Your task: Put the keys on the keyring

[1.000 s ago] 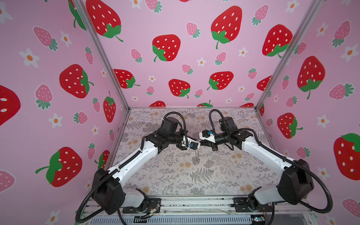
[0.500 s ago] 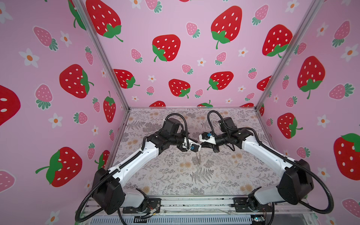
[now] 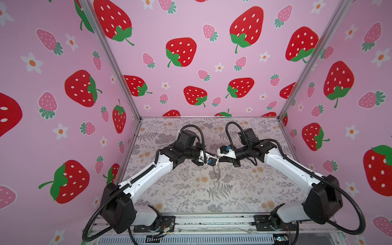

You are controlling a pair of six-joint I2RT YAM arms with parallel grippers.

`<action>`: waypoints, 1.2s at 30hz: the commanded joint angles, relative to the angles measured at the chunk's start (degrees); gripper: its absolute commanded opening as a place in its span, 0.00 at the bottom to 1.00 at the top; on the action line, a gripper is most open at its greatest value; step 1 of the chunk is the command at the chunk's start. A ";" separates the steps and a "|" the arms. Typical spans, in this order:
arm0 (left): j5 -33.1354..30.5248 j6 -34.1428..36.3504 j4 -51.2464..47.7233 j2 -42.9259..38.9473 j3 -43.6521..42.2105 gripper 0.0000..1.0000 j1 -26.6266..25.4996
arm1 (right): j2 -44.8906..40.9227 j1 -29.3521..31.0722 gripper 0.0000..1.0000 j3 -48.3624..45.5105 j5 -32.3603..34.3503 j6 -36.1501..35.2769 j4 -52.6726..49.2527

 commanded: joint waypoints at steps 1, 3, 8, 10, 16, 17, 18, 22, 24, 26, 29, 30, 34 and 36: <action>0.24 -0.71 1.35 -1.33 -1.10 0.00 0.99 | -2.17 0.21 0.00 -0.35 -0.77 -1.90 -2.33; -0.54 -1.41 2.09 -1.35 -1.11 0.00 1.21 | -2.17 0.23 0.00 -0.58 -0.98 -1.89 -2.68; -1.96 -4.29 6.07 -1.29 -1.41 0.00 1.70 | -1.99 0.23 0.00 -1.80 -1.92 -1.42 -2.57; -3.14 -5.98 8.13 -1.41 -1.57 0.00 1.74 | -1.76 0.23 0.00 -1.84 -1.74 -1.52 -2.96; -3.24 -5.61 9.42 -3.16 -2.66 0.00 2.06 | -1.73 0.23 0.00 -2.30 0.31 -2.35 -3.59; -2.65 -4.86 8.34 -3.35 -2.46 0.00 2.14 | -1.58 0.23 0.00 -2.23 0.51 -2.49 -3.52; -1.61 -4.20 6.91 -3.22 -2.10 0.00 2.15 | -1.43 0.23 0.00 -2.01 0.53 -2.48 -3.33; -0.68 -1.41 2.74 -2.02 -1.43 0.00 0.78 | -0.70 0.23 0.00 -0.84 -0.99 -2.80 -2.92; -1.60 -0.48 1.82 -1.60 -1.57 0.00 0.09 | -0.35 0.23 0.00 -0.16 -1.09 -3.30 -3.66; -1.19 -0.18 0.99 -1.25 -1.31 0.00 -0.17 | -0.11 0.23 0.00 0.33 -0.86 -3.73 -4.07; 0.43 -0.45 1.20 -0.92 -1.22 0.00 -0.69 | 0.37 0.24 0.00 1.11 -1.12 -4.08 -4.36; 0.69 -0.47 1.16 -0.69 -0.99 0.00 -0.99 | 0.68 0.23 0.00 1.43 -1.21 -4.16 -4.44; 2.44 -0.34 0.43 -0.14 -0.55 0.00 -1.79 | 1.65 0.23 0.00 2.57 -1.82 -4.79 -4.86; 2.73 -0.21 0.16 -0.10 -0.43 0.00 -2.07 | 2.03 0.23 0.00 3.03 -2.06 -5.01 -4.98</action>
